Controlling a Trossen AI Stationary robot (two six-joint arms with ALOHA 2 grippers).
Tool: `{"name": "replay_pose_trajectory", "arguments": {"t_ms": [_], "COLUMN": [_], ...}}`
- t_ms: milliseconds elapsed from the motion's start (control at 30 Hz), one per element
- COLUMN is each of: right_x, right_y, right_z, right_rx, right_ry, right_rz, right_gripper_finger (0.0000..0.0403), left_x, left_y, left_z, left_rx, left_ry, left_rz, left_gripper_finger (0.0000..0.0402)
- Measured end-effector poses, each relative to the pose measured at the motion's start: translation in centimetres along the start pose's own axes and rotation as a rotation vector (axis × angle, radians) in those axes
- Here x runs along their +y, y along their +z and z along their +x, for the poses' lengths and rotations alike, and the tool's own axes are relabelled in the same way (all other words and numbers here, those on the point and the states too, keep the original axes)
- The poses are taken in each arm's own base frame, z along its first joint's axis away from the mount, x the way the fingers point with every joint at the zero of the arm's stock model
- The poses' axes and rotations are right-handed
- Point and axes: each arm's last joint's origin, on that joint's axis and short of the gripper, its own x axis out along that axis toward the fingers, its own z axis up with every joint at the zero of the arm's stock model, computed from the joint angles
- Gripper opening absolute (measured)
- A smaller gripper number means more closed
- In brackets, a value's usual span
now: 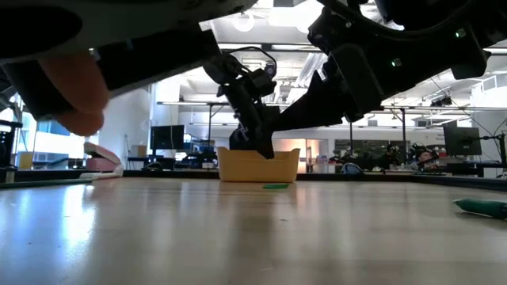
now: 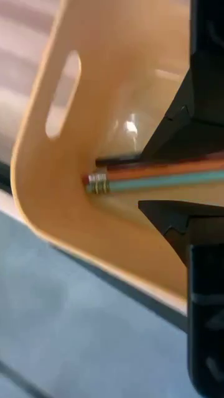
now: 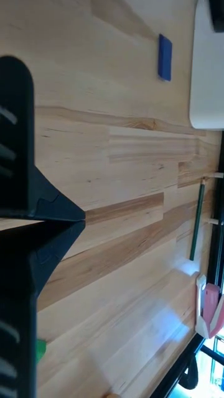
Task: Sort crayons/erasers/pens/pencils in bins
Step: Put the blue eraser into the white bin
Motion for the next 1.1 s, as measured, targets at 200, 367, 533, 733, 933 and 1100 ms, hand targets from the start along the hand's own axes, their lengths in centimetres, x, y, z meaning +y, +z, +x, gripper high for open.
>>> {"name": "replay_pose_trajectory", "arguments": {"t_ms": [200, 367, 533, 733, 933, 1100], "right_x": [0.0, 0.0, 0.0, 0.0, -0.2, -0.2], "right_y": [-0.1, 0.1, 0.1, 0.1, 0.1, 0.1], "right_z": [0.0, 0.0, 0.0, 0.0, 0.0, 0.0], "right_rx": [0.008, -0.011, -0.012, -0.009, -0.009, -0.009], "right_ry": [-0.001, 0.001, -0.019, -0.023, -0.027, -0.029], "right_rz": [-0.005, -0.017, -0.022, -0.023, -0.021, -0.022], "right_gripper_finger": [0.0000, 0.0000, 0.0000, 0.0000, 0.0000, 0.0000], "left_x": [-0.2, -0.2, -0.8, -2.2, -4.7, -7.5], "left_y": [0.1, 0.5, -0.3, -3.1, -6.2, -8.7], "left_z": [-1.4, -3.1, -3.6, -4.8, -7.8, -10.8], "left_rx": [0.032, -0.003, -0.104, -0.252, -0.384, -0.450], "left_ry": [0.027, 0.041, 0.056, 0.061, 0.034, -0.012], "left_rz": [0.075, 0.077, 0.070, 0.074, 0.116, 0.200], "left_gripper_finger": [0.0066, 0.0019, 0.0004, 0.0001, 0.0000, 0.0000]}}
